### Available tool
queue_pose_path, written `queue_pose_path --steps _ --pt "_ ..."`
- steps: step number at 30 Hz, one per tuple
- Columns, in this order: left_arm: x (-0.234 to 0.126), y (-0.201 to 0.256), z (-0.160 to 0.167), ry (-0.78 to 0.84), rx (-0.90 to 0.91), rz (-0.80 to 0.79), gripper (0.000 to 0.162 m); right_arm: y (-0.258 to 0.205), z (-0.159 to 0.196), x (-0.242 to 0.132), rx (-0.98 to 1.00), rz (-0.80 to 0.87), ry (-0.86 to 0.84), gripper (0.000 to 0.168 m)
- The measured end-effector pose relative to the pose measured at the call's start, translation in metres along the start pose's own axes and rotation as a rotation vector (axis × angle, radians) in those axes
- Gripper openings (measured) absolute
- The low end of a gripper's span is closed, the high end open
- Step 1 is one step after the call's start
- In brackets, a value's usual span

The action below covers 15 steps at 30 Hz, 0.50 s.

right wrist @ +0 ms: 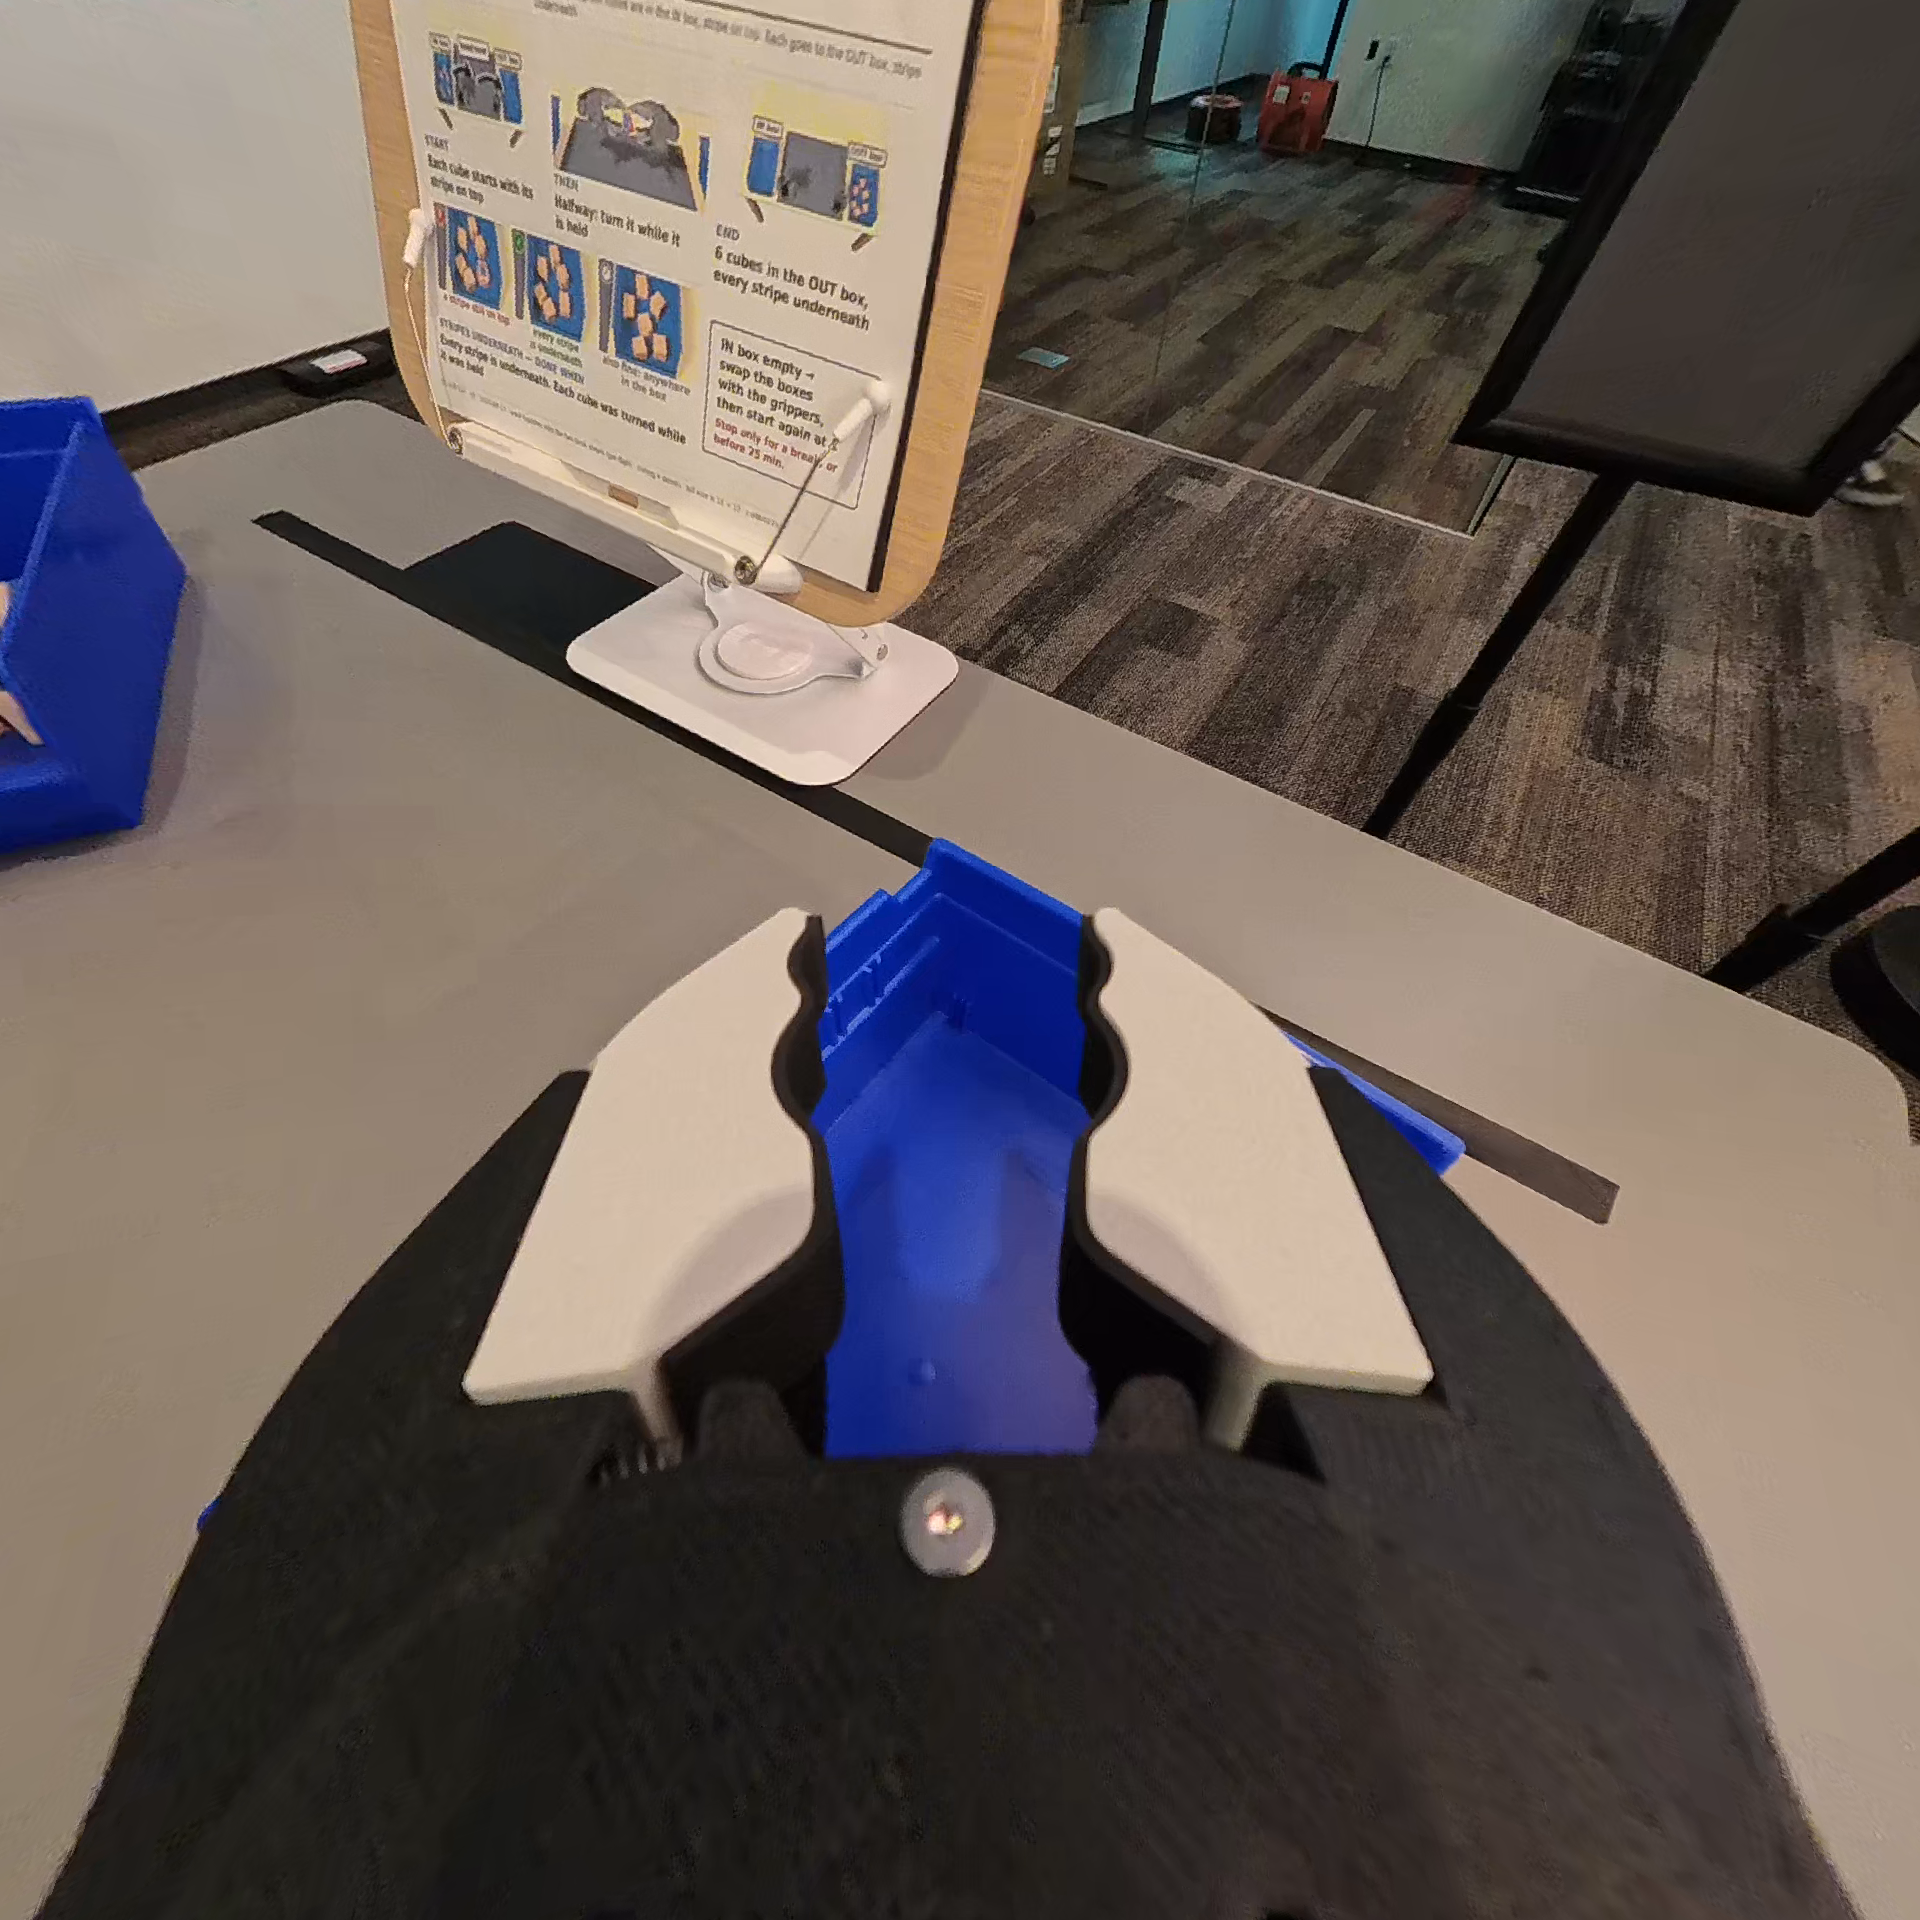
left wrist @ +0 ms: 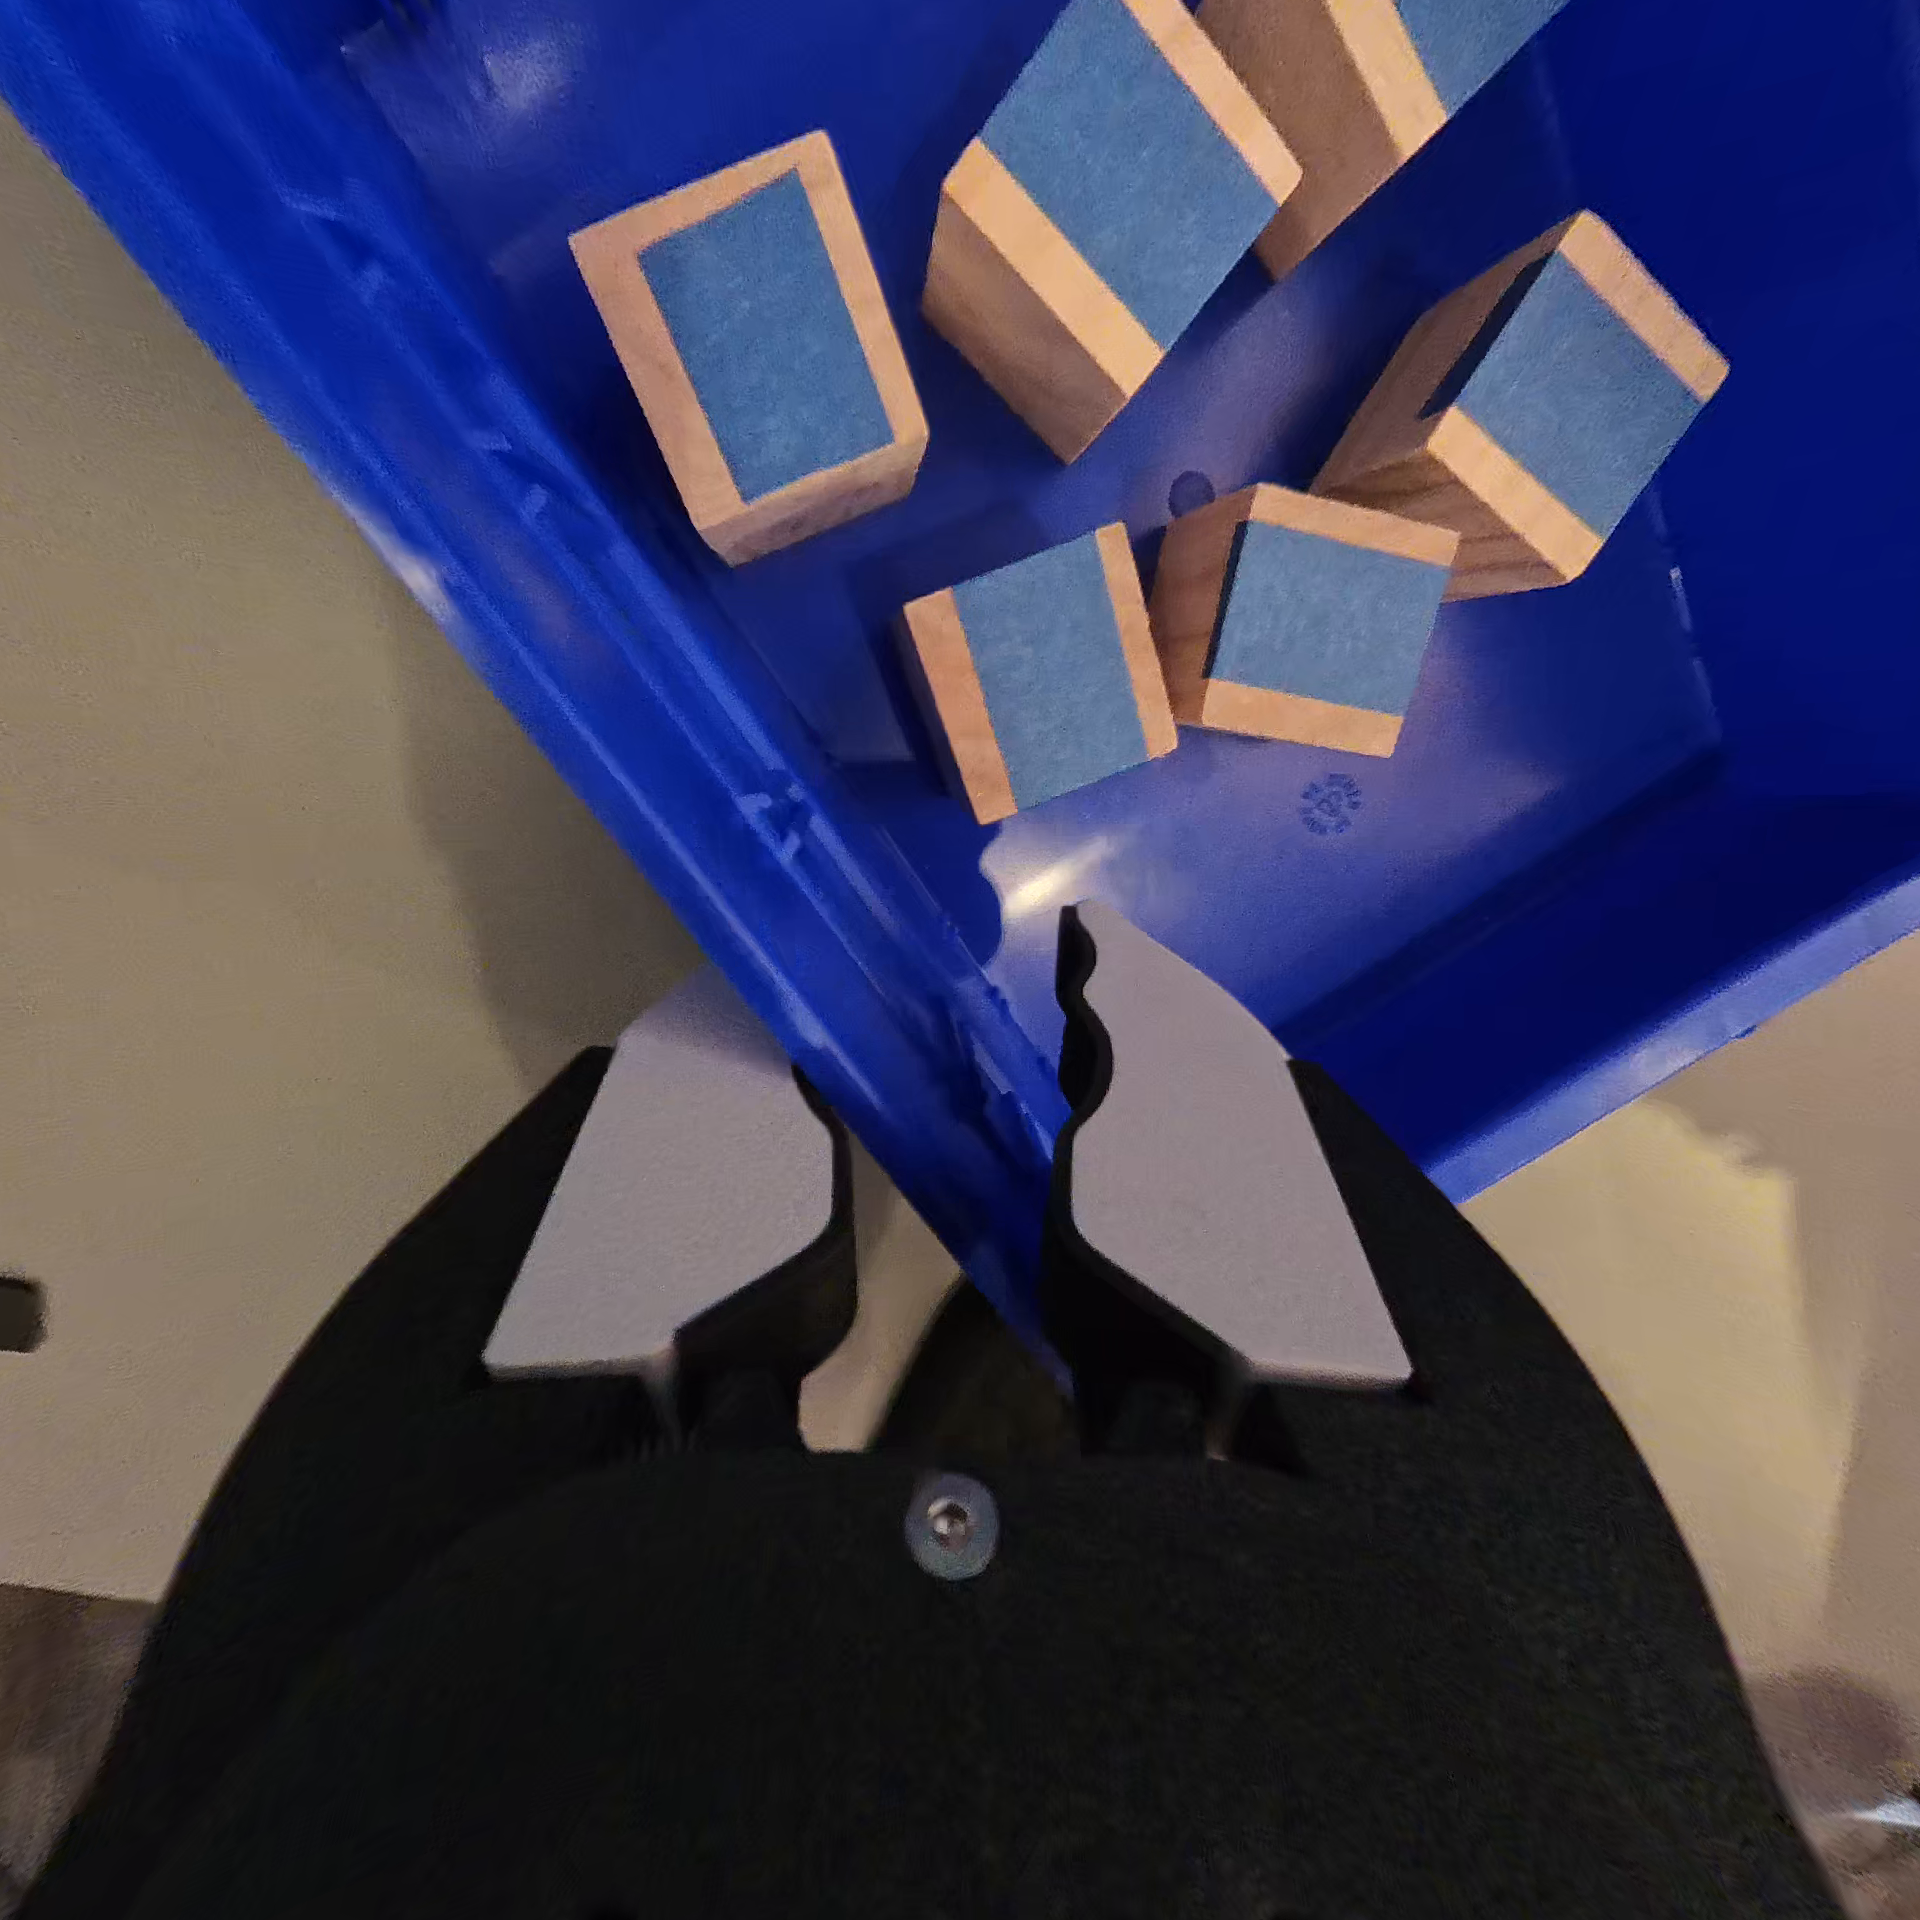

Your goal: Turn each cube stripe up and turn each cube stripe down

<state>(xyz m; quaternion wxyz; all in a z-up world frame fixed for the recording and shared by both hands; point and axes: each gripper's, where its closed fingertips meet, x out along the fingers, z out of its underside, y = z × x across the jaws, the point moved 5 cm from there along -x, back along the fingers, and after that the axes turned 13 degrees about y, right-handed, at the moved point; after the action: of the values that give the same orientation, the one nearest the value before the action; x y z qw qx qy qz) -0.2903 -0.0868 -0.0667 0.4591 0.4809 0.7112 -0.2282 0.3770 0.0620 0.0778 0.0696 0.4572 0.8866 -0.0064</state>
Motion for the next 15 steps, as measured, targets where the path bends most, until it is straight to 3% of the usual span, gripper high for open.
queue_pose_path --steps 8,15 --pt "0.014 0.002 -0.026 -0.034 0.259 0.081 0.036 -0.01 0.008 0.011 -0.07 -0.021 -0.079 0.047" --pt "0.029 0.01 -0.052 -0.094 0.604 0.231 0.032 -0.014 0.014 0.016 -0.098 -0.03 -0.121 0.047"
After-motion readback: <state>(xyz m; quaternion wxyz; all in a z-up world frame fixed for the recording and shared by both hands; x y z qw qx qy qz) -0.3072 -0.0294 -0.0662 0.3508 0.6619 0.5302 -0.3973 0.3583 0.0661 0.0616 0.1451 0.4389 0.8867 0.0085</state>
